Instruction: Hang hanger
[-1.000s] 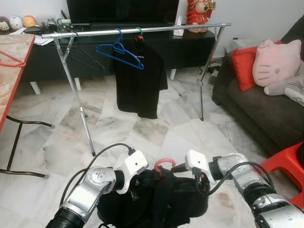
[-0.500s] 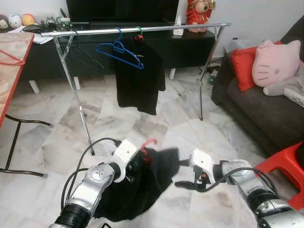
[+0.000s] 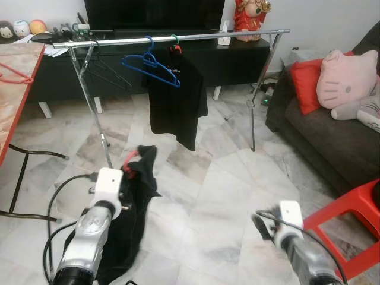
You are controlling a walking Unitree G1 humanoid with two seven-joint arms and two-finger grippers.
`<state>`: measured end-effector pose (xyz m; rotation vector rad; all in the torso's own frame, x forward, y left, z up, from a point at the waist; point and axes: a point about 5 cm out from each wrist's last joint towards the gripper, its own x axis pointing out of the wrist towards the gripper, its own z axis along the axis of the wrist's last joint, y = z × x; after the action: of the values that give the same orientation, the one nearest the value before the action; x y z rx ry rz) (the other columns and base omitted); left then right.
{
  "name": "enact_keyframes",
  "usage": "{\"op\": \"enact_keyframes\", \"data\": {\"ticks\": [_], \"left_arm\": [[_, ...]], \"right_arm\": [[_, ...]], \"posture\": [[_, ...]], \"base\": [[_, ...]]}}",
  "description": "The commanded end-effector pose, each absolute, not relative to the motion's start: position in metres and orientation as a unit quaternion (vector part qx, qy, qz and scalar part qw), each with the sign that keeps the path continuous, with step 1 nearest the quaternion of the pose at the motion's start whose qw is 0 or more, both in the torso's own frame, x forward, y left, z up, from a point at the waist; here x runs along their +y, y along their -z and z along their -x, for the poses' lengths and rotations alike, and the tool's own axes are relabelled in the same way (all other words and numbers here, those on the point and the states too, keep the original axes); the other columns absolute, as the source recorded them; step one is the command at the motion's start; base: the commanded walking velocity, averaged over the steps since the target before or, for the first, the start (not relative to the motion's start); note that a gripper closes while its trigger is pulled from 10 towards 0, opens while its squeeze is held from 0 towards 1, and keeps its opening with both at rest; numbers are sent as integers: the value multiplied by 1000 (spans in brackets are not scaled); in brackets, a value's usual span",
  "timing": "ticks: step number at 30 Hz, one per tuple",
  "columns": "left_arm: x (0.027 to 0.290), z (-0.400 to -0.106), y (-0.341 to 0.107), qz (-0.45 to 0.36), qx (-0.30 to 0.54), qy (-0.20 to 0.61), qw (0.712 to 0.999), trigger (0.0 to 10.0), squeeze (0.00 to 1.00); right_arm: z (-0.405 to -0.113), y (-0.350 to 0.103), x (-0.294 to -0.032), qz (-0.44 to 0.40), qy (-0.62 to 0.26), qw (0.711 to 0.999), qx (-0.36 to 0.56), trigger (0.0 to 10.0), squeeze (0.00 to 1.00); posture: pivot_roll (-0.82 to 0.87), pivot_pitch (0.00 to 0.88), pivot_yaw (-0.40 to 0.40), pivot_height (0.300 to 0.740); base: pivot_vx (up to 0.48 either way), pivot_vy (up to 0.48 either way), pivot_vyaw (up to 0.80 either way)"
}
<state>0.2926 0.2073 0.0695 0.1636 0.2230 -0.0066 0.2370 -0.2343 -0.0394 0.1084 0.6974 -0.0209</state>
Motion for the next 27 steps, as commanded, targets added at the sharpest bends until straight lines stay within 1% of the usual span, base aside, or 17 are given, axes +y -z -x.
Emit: {"op": "enact_keyframes", "data": {"ticks": [1, 3, 6, 7, 10, 14, 19, 27], "left_arm": [[207, -294, -83, -78, 69, -6, 995, 10000, 0], [218, -279, -78, -64, 65, -35, 995, 10000, 0], [222, -272, -77, -61, 60, -46, 995, 10000, 0], [225, -263, -76, -51, 52, -54, 996, 10000, 0], [228, -255, -76, -32, 50, -58, 997, 10000, 0], [230, -248, -79, -28, 42, -63, 997, 10000, 0], [230, -247, -79, -27, 42, -66, 997, 10000, 0], [219, -253, -77, -25, 51, -48, 997, 10000, 0]], "right_arm": [[-229, 45, -238, -64, 41, 931, 357, 10000, 0], [-203, 63, -234, -73, 60, 914, 395, 10000, 0], [-195, 68, -233, -79, 70, 907, 407, 10000, 0], [-190, 71, -230, -82, 77, 905, 411, 10000, 0], [-188, 73, -226, -95, 89, 903, 410, 10000, 0], [-188, 75, -219, -108, 97, 900, 411, 10000, 0], [-187, 76, -216, -113, 98, 898, 414, 10000, 0], [-176, 81, -218, -114, 106, 891, 426, 10000, 0]], "posture": [[57, 0, -80, 716], [74, 0, -77, 716], [80, 0, -74, 716], [86, 0, -63, 716], [92, 0, -45, 716], [100, 0, -28, 716], [108, 0, -21, 716], [95, 0, -5, 716]], "base": [[0, 0, 0], [0, 0, 0], [0, 0, 0], [0, 0, 0], [0, 0, 0], [0, 0, 0], [0, 0, 0], [0, 0, 0]]}}
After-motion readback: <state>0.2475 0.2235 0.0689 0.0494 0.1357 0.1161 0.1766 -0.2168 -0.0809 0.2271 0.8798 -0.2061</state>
